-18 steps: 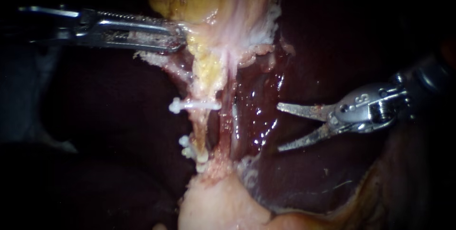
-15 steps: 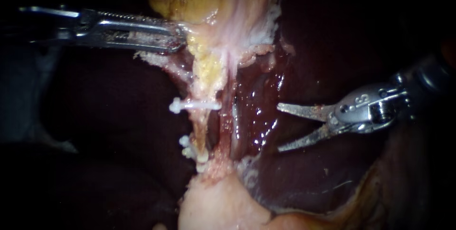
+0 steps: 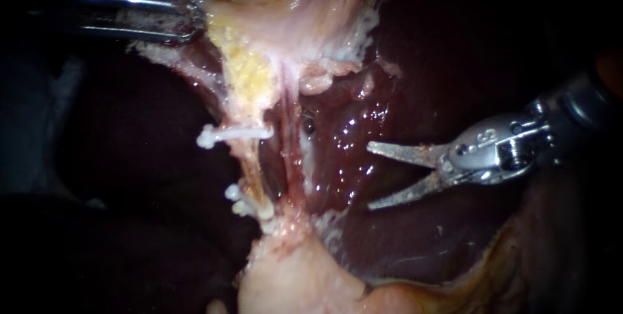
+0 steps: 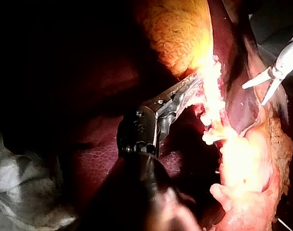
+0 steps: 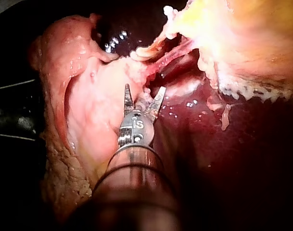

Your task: Go to the cutting position left tube

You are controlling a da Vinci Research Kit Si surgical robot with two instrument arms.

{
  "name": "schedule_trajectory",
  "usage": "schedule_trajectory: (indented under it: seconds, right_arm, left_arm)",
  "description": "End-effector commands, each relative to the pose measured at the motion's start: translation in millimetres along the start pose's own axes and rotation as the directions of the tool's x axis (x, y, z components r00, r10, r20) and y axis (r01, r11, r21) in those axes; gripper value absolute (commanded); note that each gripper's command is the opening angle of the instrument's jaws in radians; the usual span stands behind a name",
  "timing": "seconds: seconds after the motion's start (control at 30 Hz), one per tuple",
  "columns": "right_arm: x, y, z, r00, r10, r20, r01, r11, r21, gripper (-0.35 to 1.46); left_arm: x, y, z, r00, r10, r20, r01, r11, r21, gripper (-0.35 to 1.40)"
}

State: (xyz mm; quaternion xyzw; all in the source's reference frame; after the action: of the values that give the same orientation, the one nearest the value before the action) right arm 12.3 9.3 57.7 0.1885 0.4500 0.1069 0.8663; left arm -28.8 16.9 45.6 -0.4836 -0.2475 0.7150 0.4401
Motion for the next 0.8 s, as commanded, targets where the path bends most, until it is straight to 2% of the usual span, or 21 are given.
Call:
schedule_trajectory:
  seconds: [0.03,0.23,0.4,0.63,0.8]
  right_arm:
    - [0.2,-0.2,0.5,1.000,-0.006,-0.005,0.006,1.000,0.006,1.41]
    - [2.1,-0.9,3.0,0.998,0.036,-0.050,-0.034,0.998,0.046,1.41]
    - [3.1,-0.9,5.5,0.998,0.047,-0.053,-0.043,0.997,0.064,1.41]
    - [2.9,-0.8,8.8,0.997,0.062,-0.054,-0.057,0.994,0.091,1.41]
    - [1.7,0.2,10.3,0.996,0.071,-0.053,-0.065,0.992,0.106,1.41]
  left_arm:
    - [-0.1,-0.1,0.2,1.0000,0.002,-0.002,-0.002,1.000,0.001,-0.35]
    - [-0.2,-0.1,0.4,1.0000,0.003,-0.002,-0.003,1.000,0.002,-0.35]
    - [-0.4,-0.2,0.4,1.0000,0.003,-0.002,-0.003,1.000,0.003,-0.35]
    - [-0.5,-0.2,0.5,1.0000,0.004,-0.003,-0.004,1.000,0.003,-0.35]
    - [-0.6,-0.3,0.6,1.0000,0.005,-0.003,-0.005,1.000,0.004,-0.35]
